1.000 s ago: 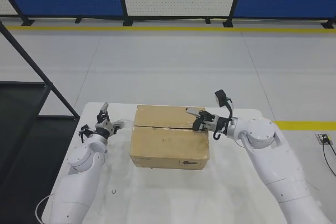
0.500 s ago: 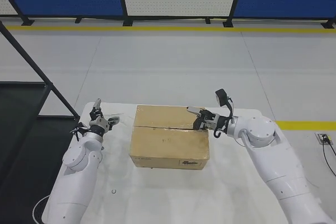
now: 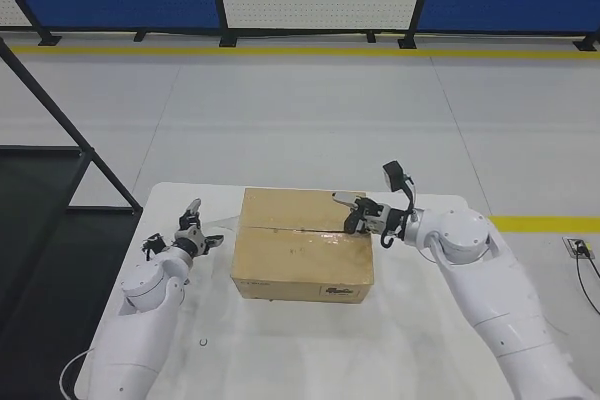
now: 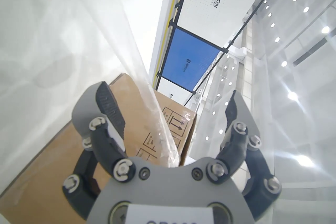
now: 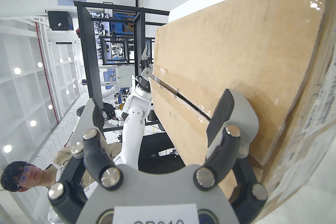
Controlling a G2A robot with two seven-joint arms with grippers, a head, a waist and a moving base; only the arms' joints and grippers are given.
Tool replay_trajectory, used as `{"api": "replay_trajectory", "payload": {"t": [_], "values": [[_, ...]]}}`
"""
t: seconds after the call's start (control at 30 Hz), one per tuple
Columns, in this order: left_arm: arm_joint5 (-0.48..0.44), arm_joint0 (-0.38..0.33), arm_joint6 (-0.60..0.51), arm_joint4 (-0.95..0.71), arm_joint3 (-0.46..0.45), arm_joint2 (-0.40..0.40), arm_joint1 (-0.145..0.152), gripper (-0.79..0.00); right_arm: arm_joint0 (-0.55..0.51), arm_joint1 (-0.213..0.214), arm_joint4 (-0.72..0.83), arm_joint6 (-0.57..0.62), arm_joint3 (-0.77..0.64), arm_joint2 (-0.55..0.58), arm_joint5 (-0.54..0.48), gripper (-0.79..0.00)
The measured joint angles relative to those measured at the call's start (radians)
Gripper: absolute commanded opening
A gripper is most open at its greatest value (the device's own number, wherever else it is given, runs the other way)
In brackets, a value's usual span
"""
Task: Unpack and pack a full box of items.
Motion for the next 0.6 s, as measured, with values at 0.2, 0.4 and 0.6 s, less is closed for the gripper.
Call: {"api": "replay_trajectory", "payload": {"t": [0.2,0.4,0.6], "values": [[-0.002,0.073,0.002,-0.017,-0.090,-0.056,0.012,0.000,0.004,-0.001,0.001,0.002,0.002,-0.009,0.002,0.000],[0.021,0.108,0.010,-0.026,-0.158,-0.087,0.019,0.000,0.007,-0.003,-0.001,0.000,-0.001,-0.020,0.005,0.000],[0.077,0.030,-0.020,-0.012,-0.068,-0.048,0.016,0.000,-0.004,-0.001,-0.002,-0.002,-0.015,-0.021,0.007,0.000]]}}
